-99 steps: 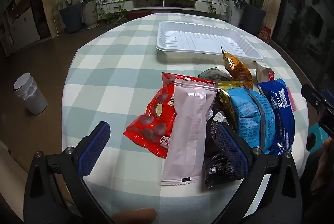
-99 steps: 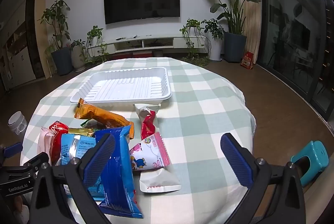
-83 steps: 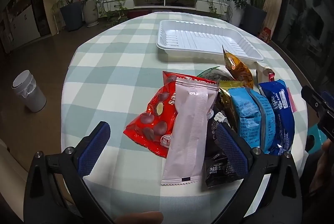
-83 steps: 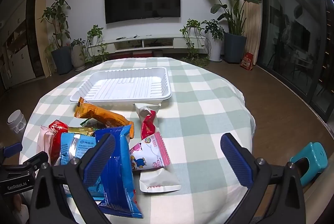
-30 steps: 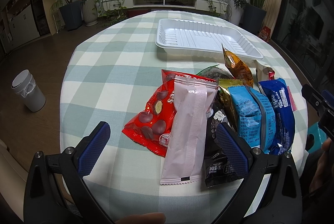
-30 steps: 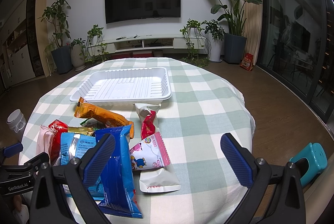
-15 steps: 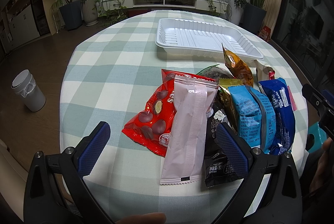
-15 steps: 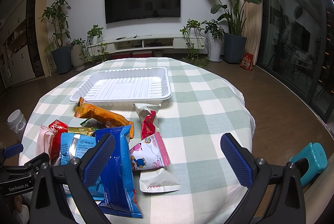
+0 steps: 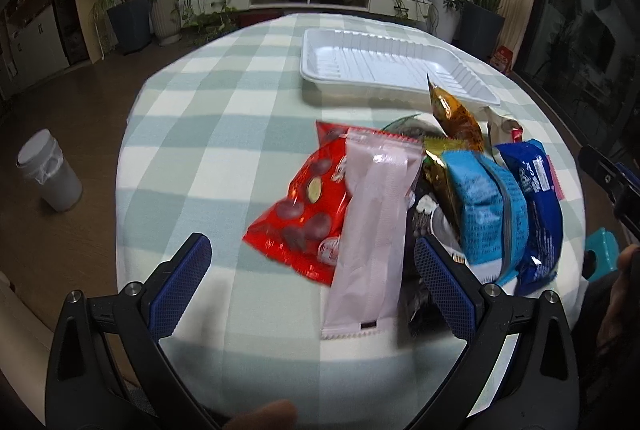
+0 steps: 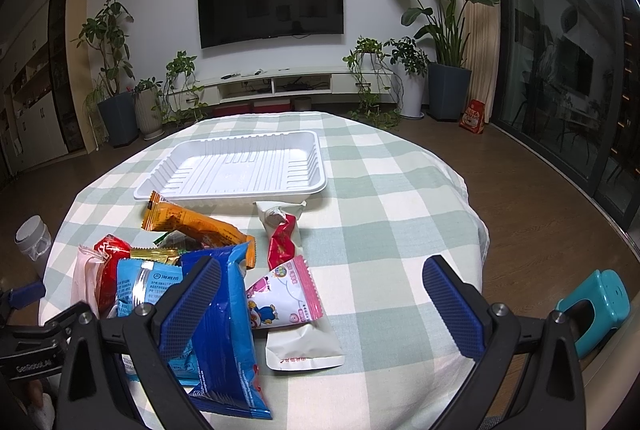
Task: Organize snacks
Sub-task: 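Grasp the pink wrapper bar with the left tool while the right tool grasps the dark blue packet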
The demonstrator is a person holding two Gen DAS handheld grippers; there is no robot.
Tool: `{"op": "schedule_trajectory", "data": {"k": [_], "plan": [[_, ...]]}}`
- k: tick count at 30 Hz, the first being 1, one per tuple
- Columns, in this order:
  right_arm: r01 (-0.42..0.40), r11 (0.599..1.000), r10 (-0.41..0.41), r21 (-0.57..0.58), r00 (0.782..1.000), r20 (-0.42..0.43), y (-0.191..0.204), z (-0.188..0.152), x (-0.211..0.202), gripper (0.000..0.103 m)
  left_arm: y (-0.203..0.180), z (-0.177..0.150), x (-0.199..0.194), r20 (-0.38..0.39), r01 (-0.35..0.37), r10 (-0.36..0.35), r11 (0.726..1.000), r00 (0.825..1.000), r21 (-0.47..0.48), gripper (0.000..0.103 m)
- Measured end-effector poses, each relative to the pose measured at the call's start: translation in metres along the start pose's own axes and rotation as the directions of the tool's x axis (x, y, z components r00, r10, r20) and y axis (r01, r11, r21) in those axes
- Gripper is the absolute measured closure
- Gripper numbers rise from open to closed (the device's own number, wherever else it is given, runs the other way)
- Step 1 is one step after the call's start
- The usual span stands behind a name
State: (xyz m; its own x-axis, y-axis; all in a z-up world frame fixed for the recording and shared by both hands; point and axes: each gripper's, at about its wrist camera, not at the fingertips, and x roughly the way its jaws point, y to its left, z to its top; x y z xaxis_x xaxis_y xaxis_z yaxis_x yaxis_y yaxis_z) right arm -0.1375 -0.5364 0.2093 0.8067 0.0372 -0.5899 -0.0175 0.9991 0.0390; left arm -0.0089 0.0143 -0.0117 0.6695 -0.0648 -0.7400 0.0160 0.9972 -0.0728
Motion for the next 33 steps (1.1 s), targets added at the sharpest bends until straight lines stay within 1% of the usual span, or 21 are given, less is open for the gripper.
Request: {"op": "schedule_trajectory", "data": {"k": [2, 3, 4, 5, 6, 7, 8, 9, 11, 13, 14, 16, 21, 22, 24, 26, 28, 29, 31, 32, 33], "plan": [[-0.005, 1.000, 0.005, 0.015, 1.000, -0.001, -0.003, 0.001, 0.000, 0.000, 0.002, -0.003, -0.010, 0.021, 0.040, -0.040, 0.999, 0.999, 0.003, 0.000], [-0.010, 1.000, 0.010, 0.025, 1.000, -0.002, -0.004, 0.001, 0.000, 0.000, -0.001, -0.006, -0.018, 0.057, 0.044, -0.046, 0.999, 0.997, 0.031, 0.000], [-0.014, 0.999, 0.014, 0.030, 1.000, -0.003, -0.004, 0.001, 0.000, 0.000, -0.006, -0.007, -0.023, 0.081, 0.028, -0.033, 0.998, 0.996, 0.062, 0.000], [-0.018, 0.999, 0.018, 0.036, 1.000, -0.004, -0.007, 0.001, 0.004, 0.000, -0.011, -0.008, -0.024, 0.082, 0.015, -0.022, 0.996, 0.996, 0.091, 0.000], [-0.025, 0.999, 0.025, 0.045, 1.000, -0.008, -0.009, 0.002, 0.005, 0.000, -0.016, -0.008, -0.021, 0.045, 0.010, -0.016, 0.993, 0.999, 0.120, 0.000], [-0.028, 0.998, 0.029, 0.050, 1.000, -0.009, -0.009, 0.001, 0.006, 0.000, -0.019, -0.007, -0.015, -0.011, 0.016, -0.015, 0.991, 1.000, 0.133, 0.000], [-0.030, 0.998, 0.030, 0.053, 0.999, -0.009, -0.011, 0.001, 0.007, 0.000, -0.018, -0.006, -0.009, -0.052, 0.023, -0.017, 0.993, 0.999, 0.115, 0.000], [-0.035, 0.998, 0.036, 0.060, 0.999, -0.010, -0.015, 0.002, 0.002, 0.000, -0.014, -0.005, -0.009, -0.047, 0.023, -0.019, 0.996, 0.999, 0.086, 0.000], [-0.047, 0.996, 0.049, 0.081, 0.999, -0.013, -0.020, 0.002, 0.001, 0.000, -0.011, -0.001, -0.011, -0.025, 0.017, -0.015, 0.998, 1.000, 0.064, 0.000], [-0.058, 0.993, 0.061, 0.106, 0.998, -0.019, -0.025, 0.003, 0.001, 0.000, -0.011, 0.003, -0.007, -0.042, -0.008, 0.011, 0.998, 0.999, 0.065, 0.000], [-0.061, 0.991, 0.064, 0.115, 0.998, -0.021, -0.027, 0.003, 0.001, 0.000, -0.012, 0.003, -0.003, -0.058, -0.013, 0.018, 0.997, 0.998, 0.075, 0.000], [-0.069, 0.988, 0.074, 0.138, 0.997, -0.029, -0.030, 0.003, 0.002, 0.000, -0.016, 0.004, 0.000, -0.059, -0.013, 0.018, 0.996, 0.998, 0.087, 0.001], [-0.074, 0.986, 0.080, 0.146, 0.996, -0.033, -0.031, 0.003, 0.003, 0.000, -0.019, 0.009, 0.008, -0.055, 0.042, -0.037, 0.996, 0.998, 0.081, 0.002], [-0.075, 0.987, 0.080, 0.143, 0.996, -0.033, -0.031, 0.003, 0.003, 0.000, -0.018, 0.010, 0.011, -0.061, 0.041, -0.036, 0.996, 0.997, 0.075, 0.005], [-0.074, 0.988, 0.080, 0.139, 0.996, -0.032, -0.031, 0.002, 0.003, 0.000, -0.016, 0.009, 0.015, -0.075, 0.043, -0.038, 0.997, 0.996, 0.066, 0.019], [-0.075, 0.987, 0.080, 0.142, 0.996, -0.033, -0.031, 0.002, 0.003, 0.000, -0.016, 0.008, 0.020, -0.089, 0.049, -0.043, 0.997, 0.995, 0.062, 0.044], [-0.074, 0.987, 0.080, 0.144, 0.996, -0.036, -0.031, 0.002, 0.004, 0.000, -0.018, 0.007, 0.022, -0.087, 0.042, -0.035, 0.996, 0.996, 0.074, 0.055], [-0.074, 0.987, 0.080, 0.142, 0.996, -0.036, -0.031, 0.002, 0.004, 0.000, -0.020, 0.006, 0.022, -0.084, 0.035, -0.028, 0.996, 0.996, 0.084, 0.059], [-0.073, 0.988, 0.078, 0.136, 0.996, -0.035, -0.030, 0.002, 0.004, 0.000, -0.021, 0.005, 0.025, -0.084, 0.042, -0.033, 0.994, 0.996, 0.097, 0.065], [-0.072, 0.988, 0.078, 0.138, 0.996, -0.035, -0.031, 0.002, 0.004, 0.000, -0.022, 0.005, 0.026, -0.087, 0.047, -0.038, 0.994, 0.995, 0.099, 0.067], [-0.071, 0.988, 0.077, 0.135, 0.996, -0.036, -0.030, 0.002, 0.005, 0.000, -0.022, 0.003, 0.026, -0.090, 0.053, -0.044, 0.994, 0.995, 0.099, 0.068]]}}
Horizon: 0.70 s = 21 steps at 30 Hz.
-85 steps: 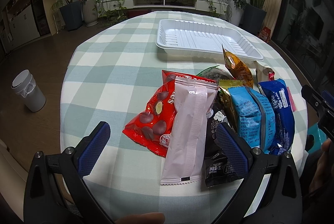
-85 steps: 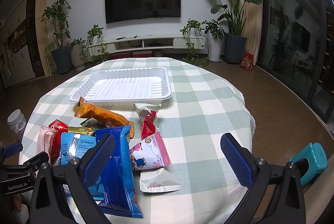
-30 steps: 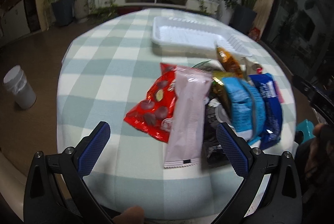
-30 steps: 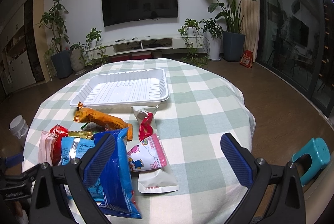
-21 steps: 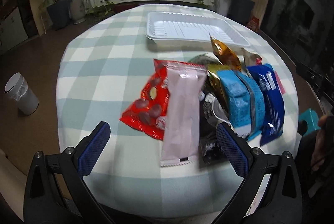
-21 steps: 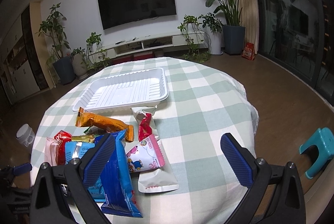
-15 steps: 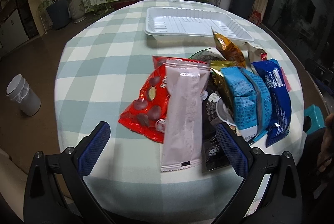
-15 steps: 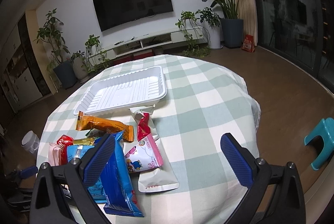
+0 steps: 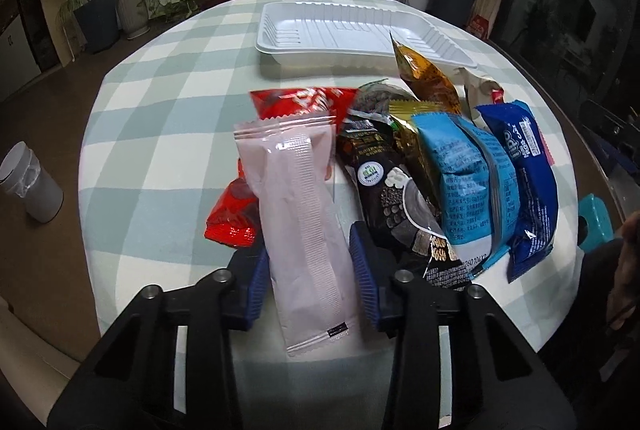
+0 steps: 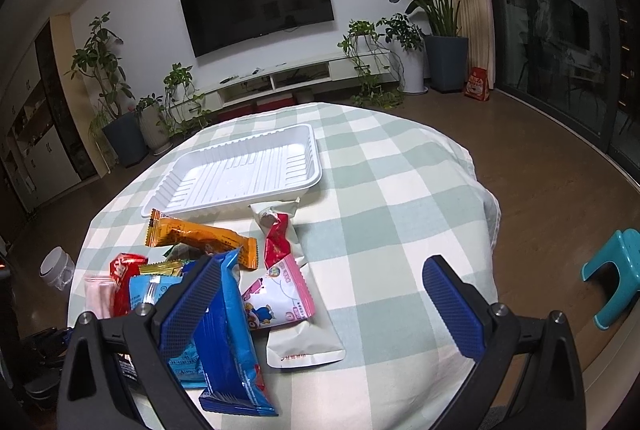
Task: Organize snacks
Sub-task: 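Grasp the pink wrapper bar with the left tool while the right tool grasps the dark blue packet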
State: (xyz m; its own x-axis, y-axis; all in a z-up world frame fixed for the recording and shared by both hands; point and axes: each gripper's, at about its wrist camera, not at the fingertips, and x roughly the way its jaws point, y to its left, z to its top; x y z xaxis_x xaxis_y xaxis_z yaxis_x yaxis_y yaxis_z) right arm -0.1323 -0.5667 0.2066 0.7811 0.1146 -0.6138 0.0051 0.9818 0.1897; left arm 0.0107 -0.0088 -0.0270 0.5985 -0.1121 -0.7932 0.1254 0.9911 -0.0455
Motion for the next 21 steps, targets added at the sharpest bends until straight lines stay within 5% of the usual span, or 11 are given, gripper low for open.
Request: {"op": "schedule_trajectory", "data": {"k": [15, 21], "plan": [[-0.028, 0.999, 0.028, -0.015, 1.000, 0.007, 0.003, -0.003, 0.000, 0.000, 0.004, -0.007, -0.002, -0.019, 0.113, -0.114, 0.992, 0.993, -0.055, 0.082], [-0.039, 0.999, 0.040, -0.025, 0.999, 0.018, 0.002, -0.004, -0.010, 0.008, 0.012, -0.015, -0.020, 0.029, 0.234, -0.232, 0.964, 0.972, -0.126, 0.083]]}}
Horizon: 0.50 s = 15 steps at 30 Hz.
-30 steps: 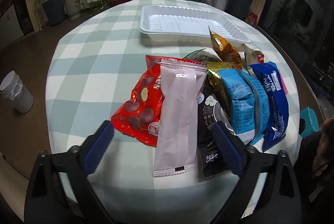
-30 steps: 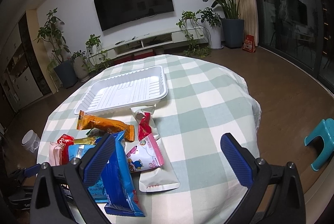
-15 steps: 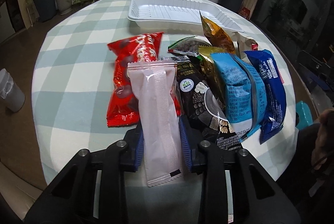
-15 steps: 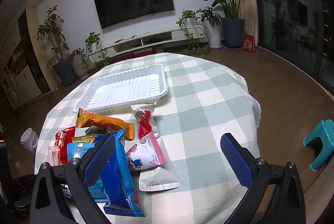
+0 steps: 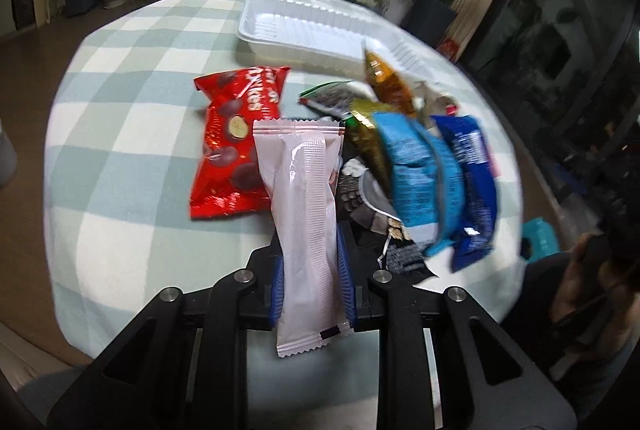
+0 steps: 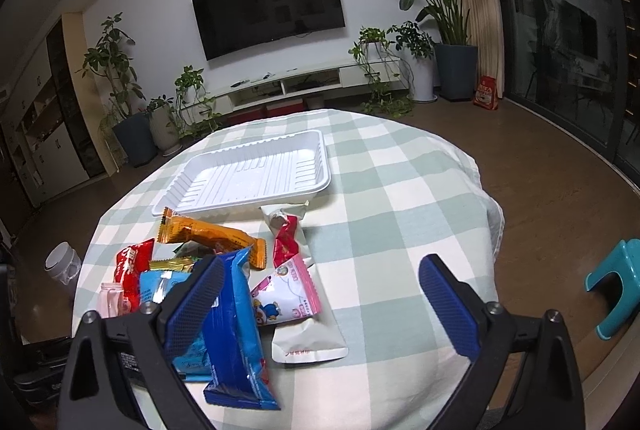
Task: Organize snacks
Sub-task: 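Grasp the pink wrapper bar with the left tool while the right tool grasps the dark blue packet, then carry the pink bar and dark blue packet into the white tray with both tools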
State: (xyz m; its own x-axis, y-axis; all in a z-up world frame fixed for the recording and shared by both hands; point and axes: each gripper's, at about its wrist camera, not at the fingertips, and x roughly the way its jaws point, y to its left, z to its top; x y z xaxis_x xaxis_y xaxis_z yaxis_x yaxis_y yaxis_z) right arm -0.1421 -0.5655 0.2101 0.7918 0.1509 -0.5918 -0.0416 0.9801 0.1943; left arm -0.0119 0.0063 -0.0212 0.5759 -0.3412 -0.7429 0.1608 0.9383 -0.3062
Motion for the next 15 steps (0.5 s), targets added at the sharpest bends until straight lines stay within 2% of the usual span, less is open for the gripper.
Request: {"op": "schedule_trajectory", "data": {"k": [1, 3, 5, 8, 10, 11, 15], "plan": [[-0.005, 1.000, 0.005, -0.002, 1.000, -0.011, 0.001, -0.002, -0.001, 0.009, 0.000, -0.002, -0.006, 0.017, 0.040, -0.039, 0.999, 0.999, -0.011, 0.084], [-0.031, 0.999, 0.030, -0.023, 0.999, -0.035, 0.007, -0.008, -0.002, 0.013, 0.001, -0.003, -0.010, 0.028, 0.056, -0.056, 0.998, 0.998, -0.019, 0.084], [-0.050, 0.996, 0.047, -0.068, 0.998, -0.050, 0.017, -0.014, -0.003, 0.017, 0.003, -0.004, -0.010, 0.029, 0.049, -0.048, 0.998, 0.998, -0.025, 0.084], [-0.062, 0.976, 0.049, -0.207, 0.997, -0.068, 0.043, -0.026, -0.002, 0.030, 0.003, -0.007, -0.006, 0.009, 0.031, -0.031, 0.999, 0.999, -0.023, 0.084], [-0.058, 0.964, 0.038, -0.260, 0.996, -0.081, 0.053, -0.030, 0.001, 0.037, 0.001, -0.009, -0.004, 0.001, 0.014, -0.014, 1.000, 1.000, -0.002, 0.084], [-0.054, 0.961, 0.030, -0.270, 0.995, -0.094, 0.055, -0.031, 0.004, 0.041, 0.001, -0.009, -0.003, -0.003, 0.014, -0.014, 1.000, 1.000, 0.004, 0.084], [-0.052, 0.968, 0.016, -0.245, 0.989, -0.145, 0.052, -0.032, 0.015, 0.041, 0.003, -0.010, -0.001, -0.007, 0.019, -0.019, 1.000, 1.000, 0.002, 0.084]]}}
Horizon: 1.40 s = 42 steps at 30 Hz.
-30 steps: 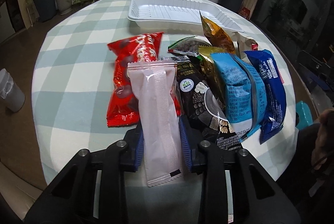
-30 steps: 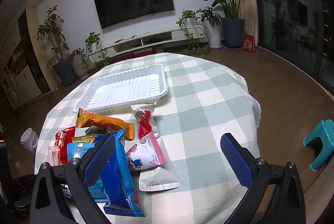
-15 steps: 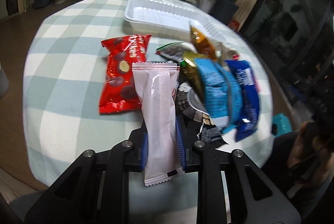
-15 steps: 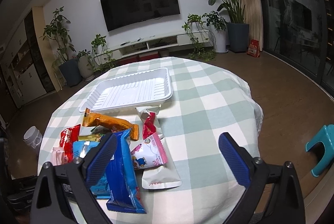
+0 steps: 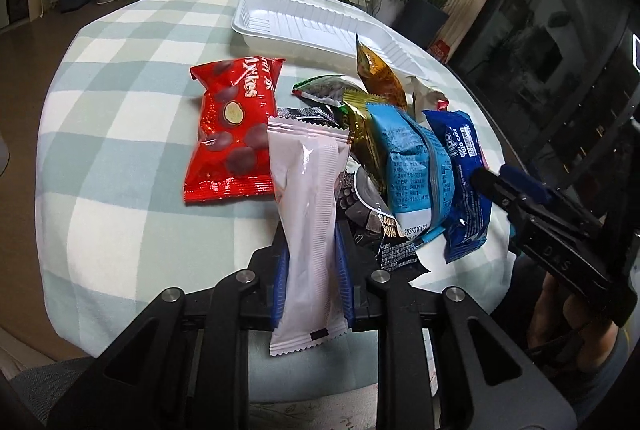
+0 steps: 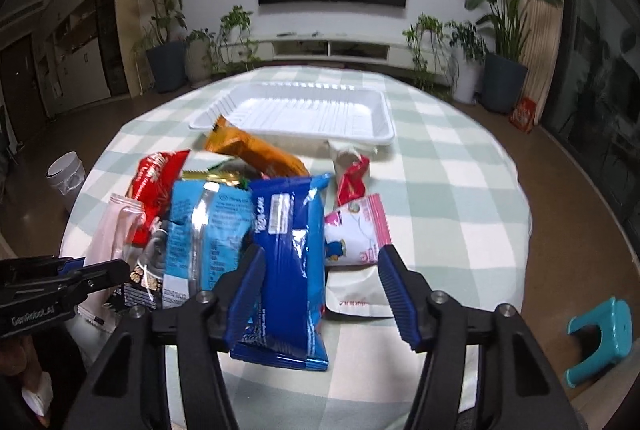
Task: Organize snacks
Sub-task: 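Carry the pink bar and dark blue packet into the white tray with both tools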
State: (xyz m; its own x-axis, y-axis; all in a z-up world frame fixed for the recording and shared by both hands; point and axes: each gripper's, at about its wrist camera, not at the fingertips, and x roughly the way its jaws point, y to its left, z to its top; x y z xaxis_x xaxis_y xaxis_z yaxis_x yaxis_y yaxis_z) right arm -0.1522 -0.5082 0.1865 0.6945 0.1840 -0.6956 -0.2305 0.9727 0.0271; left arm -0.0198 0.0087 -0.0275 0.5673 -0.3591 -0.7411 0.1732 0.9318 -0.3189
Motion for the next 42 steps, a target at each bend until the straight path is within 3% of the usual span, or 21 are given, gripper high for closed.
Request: {"op": "schedule_trajectory", "data": {"k": [8, 12, 18, 36, 42], "plan": [[-0.078, 0.995, 0.084, 0.065, 0.992, -0.097, -0.005, -0.005, 0.016, 0.041, -0.001, -0.001, 0.000, -0.002, 0.002, -0.002, 1.000, 1.000, 0.005, 0.085], [-0.161, 0.976, 0.178, 0.145, 0.977, -0.118, -0.015, -0.007, 0.020, 0.058, -0.001, -0.001, 0.000, -0.001, 0.003, -0.003, 1.000, 1.000, 0.003, 0.085], [-0.194, 0.972, 0.209, 0.130, 0.971, -0.117, -0.011, -0.005, 0.021, 0.073, -0.001, 0.000, -0.001, 0.005, 0.008, -0.008, 1.000, 1.000, -0.001, 0.085], [-0.270, 0.943, 0.269, 0.195, 0.963, 0.034, -0.028, 0.005, -0.004, 0.074, 0.002, 0.001, -0.022, 0.069, 0.089, -0.086, 0.995, 0.994, -0.041, 0.085], [-0.279, 0.931, 0.277, 0.237, 0.960, 0.044, -0.034, 0.006, -0.003, 0.074, 0.005, 0.004, -0.032, 0.088, 0.109, -0.104, 0.992, 0.991, -0.057, 0.085]]}}
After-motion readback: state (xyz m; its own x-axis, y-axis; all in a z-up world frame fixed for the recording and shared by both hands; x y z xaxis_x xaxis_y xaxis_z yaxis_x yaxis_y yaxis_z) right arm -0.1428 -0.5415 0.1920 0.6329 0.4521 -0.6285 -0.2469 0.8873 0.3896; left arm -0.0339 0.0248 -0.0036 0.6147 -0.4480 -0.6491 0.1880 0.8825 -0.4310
